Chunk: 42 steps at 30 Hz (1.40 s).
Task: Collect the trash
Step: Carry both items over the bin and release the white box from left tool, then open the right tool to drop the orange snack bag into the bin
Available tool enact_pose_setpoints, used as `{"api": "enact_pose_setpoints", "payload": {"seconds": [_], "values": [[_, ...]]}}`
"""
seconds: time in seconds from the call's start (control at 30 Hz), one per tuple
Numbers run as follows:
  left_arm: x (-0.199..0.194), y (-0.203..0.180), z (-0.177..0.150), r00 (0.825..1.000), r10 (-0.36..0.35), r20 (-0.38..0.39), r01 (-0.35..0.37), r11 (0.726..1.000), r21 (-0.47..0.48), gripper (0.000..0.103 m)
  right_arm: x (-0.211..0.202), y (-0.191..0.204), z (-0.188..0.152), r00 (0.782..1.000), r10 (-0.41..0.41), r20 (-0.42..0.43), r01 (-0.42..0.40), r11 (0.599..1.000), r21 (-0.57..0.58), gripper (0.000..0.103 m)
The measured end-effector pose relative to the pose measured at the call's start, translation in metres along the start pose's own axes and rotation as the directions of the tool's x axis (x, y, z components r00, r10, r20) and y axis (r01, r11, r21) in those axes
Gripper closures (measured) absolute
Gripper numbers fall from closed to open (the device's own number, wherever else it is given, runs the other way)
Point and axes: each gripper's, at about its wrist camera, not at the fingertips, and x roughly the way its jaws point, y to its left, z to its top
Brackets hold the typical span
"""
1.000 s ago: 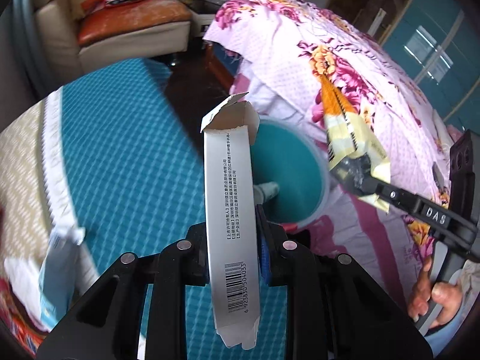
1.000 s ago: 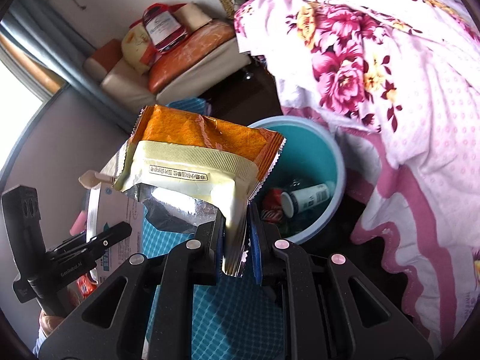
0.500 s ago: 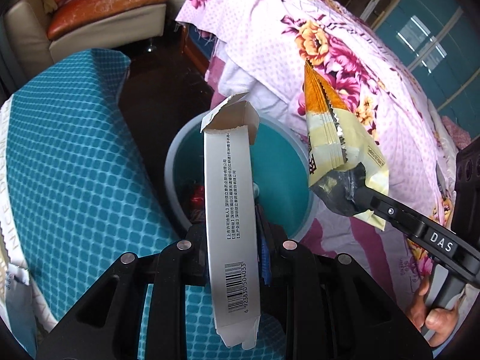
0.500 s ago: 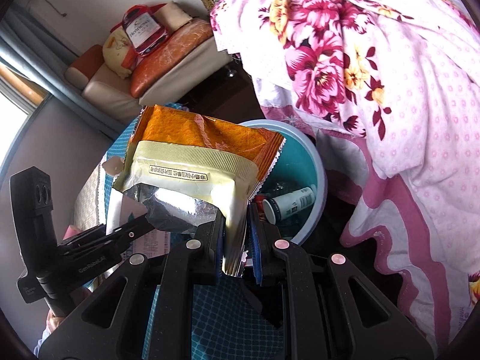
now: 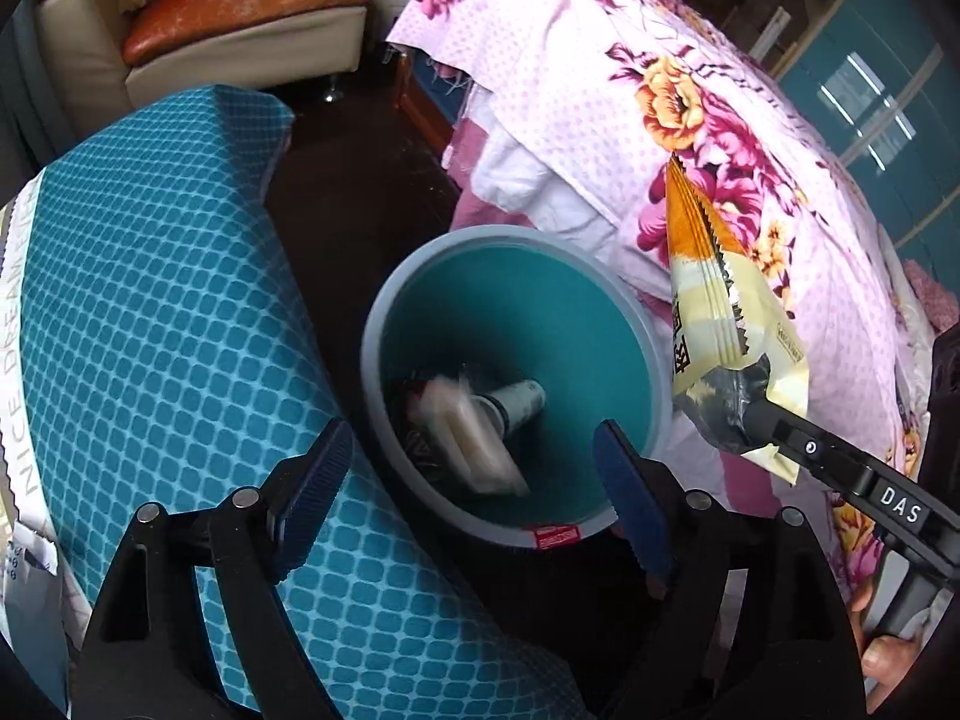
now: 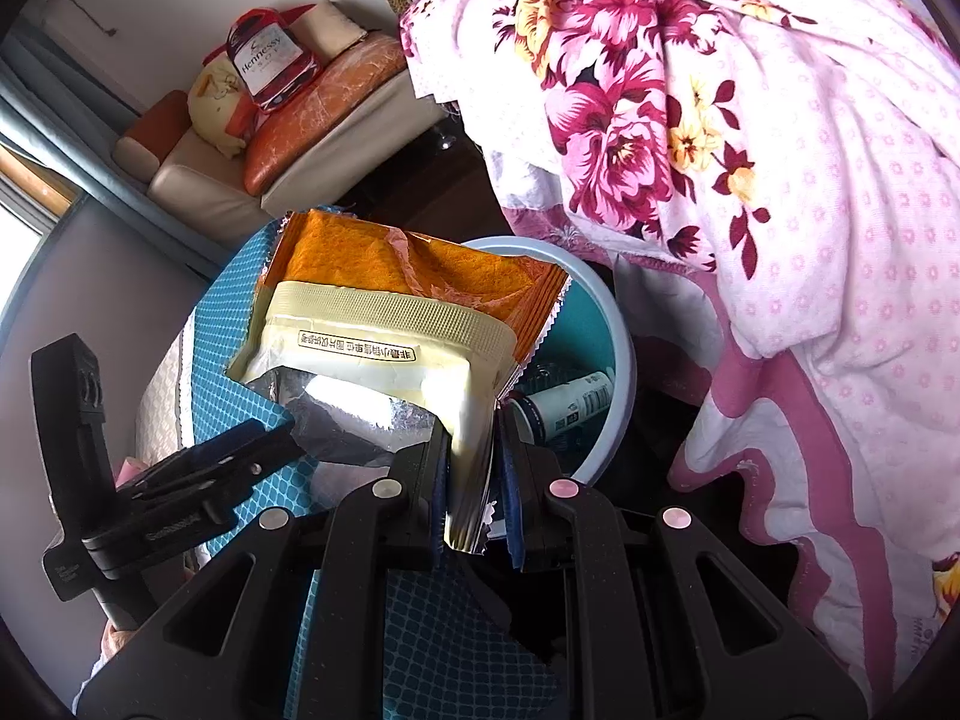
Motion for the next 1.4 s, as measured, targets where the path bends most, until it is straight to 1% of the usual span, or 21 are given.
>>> {"api": "enact_pose_setpoints", "payload": {"seconds": [0.1, 0.13, 0.17, 0.2, 0.37, 0.57, 0.63, 0.67, 0.7, 0.73, 0.8, 1.0, 1.17, 1.4], "values": [[-0.004, 0.005, -0.003, 1.0, 0.007, -0.003, -0.007, 1.0, -0.006, 0.019, 0.004, 0.003, 0.0, 1.0, -0.002, -0.006, 0.002, 1.0, -0.001, 0.089], [-0.005, 0.006, -0.004, 1.0, 0.01, -0.004, -0.011, 1.0, -0.006, 0.017, 0.004, 0.004, -0.001, 1.0, -0.002, -0.008, 0.002, 1.0, -0.002, 0.089], [-0.006, 0.007, -0.006, 1.0, 0.016, -0.005, -0.016, 1.0, -0.006, 0.013, 0.005, 0.005, -0.001, 1.0, -0.003, -0.01, 0.003, 1.0, -0.002, 0.088], [-0.007, 0.009, -0.008, 1.0, 0.02, -0.004, -0.02, 1.0, -0.007, 0.011, 0.007, 0.006, 0.0, 1.0, -0.005, -0.012, 0.005, 1.0, -0.004, 0.088], [-0.012, 0.016, -0.015, 1.0, 0.018, -0.01, -0.018, 1.0, -0.01, 0.011, 0.011, 0.011, 0.001, 1.0, -0.016, -0.02, 0.016, 1.0, -0.013, 0.088], [-0.021, 0.026, -0.026, 0.999, 0.035, -0.006, -0.035, 0.999, -0.004, 0.011, 0.02, 0.019, 0.0, 0.999, -0.034, -0.037, 0.033, 0.999, -0.018, 0.087], [-0.023, 0.032, -0.03, 0.999, 0.034, -0.007, -0.034, 0.999, -0.011, 0.011, 0.023, 0.02, 0.0, 0.998, -0.039, -0.041, 0.039, 0.999, -0.019, 0.083], [-0.024, 0.035, -0.032, 0.999, 0.034, -0.012, -0.034, 0.999, -0.014, 0.011, 0.024, 0.021, -0.001, 0.998, -0.04, -0.042, 0.039, 0.999, -0.018, 0.078], [-0.024, 0.037, -0.034, 0.999, 0.033, -0.016, -0.033, 0.999, -0.016, 0.011, 0.027, 0.023, -0.001, 0.998, -0.042, -0.045, 0.042, 0.999, -0.013, 0.07], [-0.025, 0.039, -0.035, 0.999, 0.032, -0.019, -0.032, 0.999, -0.018, 0.011, 0.028, 0.024, -0.001, 0.998, -0.043, -0.046, 0.042, 0.999, -0.013, 0.066], [-0.026, 0.042, -0.038, 0.999, 0.028, -0.025, -0.028, 0.999, -0.02, 0.011, 0.032, 0.028, -0.003, 0.997, -0.05, -0.054, 0.049, 0.999, -0.009, 0.051], [-0.032, 0.044, -0.046, 0.999, 0.014, -0.028, -0.014, 1.0, -0.02, 0.011, 0.028, 0.034, -0.006, 0.996, -0.077, -0.046, 0.076, 0.997, -0.016, 0.033], [-0.041, 0.045, -0.054, 1.0, 0.008, -0.028, -0.009, 1.0, -0.021, 0.01, 0.023, 0.037, -0.01, 0.995, -0.079, -0.054, 0.078, 0.997, -0.008, 0.029], [-0.066, 0.055, -0.069, 1.0, 0.013, -0.001, -0.013, 0.999, -0.036, 0.01, 0.018, 0.051, -0.022, 0.995, -0.061, -0.085, 0.06, 0.998, -0.019, 0.027]]}}
